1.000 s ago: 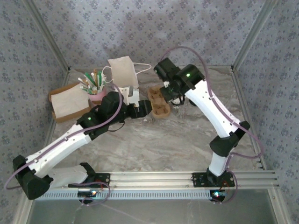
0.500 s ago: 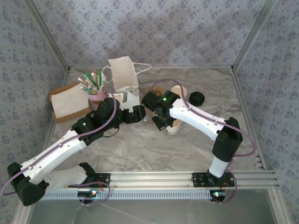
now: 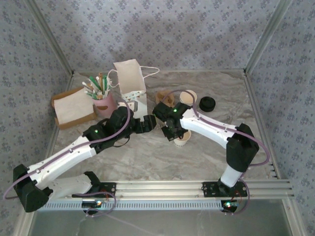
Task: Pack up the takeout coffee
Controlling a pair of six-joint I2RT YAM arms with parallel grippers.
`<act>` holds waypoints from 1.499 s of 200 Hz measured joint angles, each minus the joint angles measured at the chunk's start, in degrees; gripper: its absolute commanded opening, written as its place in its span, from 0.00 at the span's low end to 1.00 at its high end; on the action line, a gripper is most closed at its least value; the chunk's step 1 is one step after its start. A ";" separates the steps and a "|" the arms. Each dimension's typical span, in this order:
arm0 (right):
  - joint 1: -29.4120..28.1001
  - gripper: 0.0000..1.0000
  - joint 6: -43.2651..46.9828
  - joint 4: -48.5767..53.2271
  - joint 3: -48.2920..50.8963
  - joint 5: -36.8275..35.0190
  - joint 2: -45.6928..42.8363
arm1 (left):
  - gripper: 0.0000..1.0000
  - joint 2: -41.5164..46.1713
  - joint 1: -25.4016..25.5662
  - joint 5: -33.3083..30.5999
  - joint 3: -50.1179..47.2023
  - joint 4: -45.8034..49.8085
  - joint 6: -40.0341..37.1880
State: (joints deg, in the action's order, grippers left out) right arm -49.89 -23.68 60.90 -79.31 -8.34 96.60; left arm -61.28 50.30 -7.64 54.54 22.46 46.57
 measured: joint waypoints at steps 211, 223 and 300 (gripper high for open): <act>27.91 1.00 -1.16 4.39 -4.52 -3.43 -14.10 | 0.99 -28.70 6.01 5.14 24.59 -0.70 -7.13; 30.21 1.00 -1.14 3.52 -4.52 -3.43 -13.42 | 0.99 -30.38 5.88 6.19 25.68 -0.72 -7.63; 39.76 1.00 1.70 -3.21 -12.81 -0.17 2.67 | 0.99 -39.74 2.47 13.84 32.41 -2.10 -10.82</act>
State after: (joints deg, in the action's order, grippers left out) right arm -10.13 -21.98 57.69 -92.12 -8.51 99.26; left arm -101.01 52.77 6.20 86.96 20.36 35.75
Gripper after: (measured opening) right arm 0.998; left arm 0.994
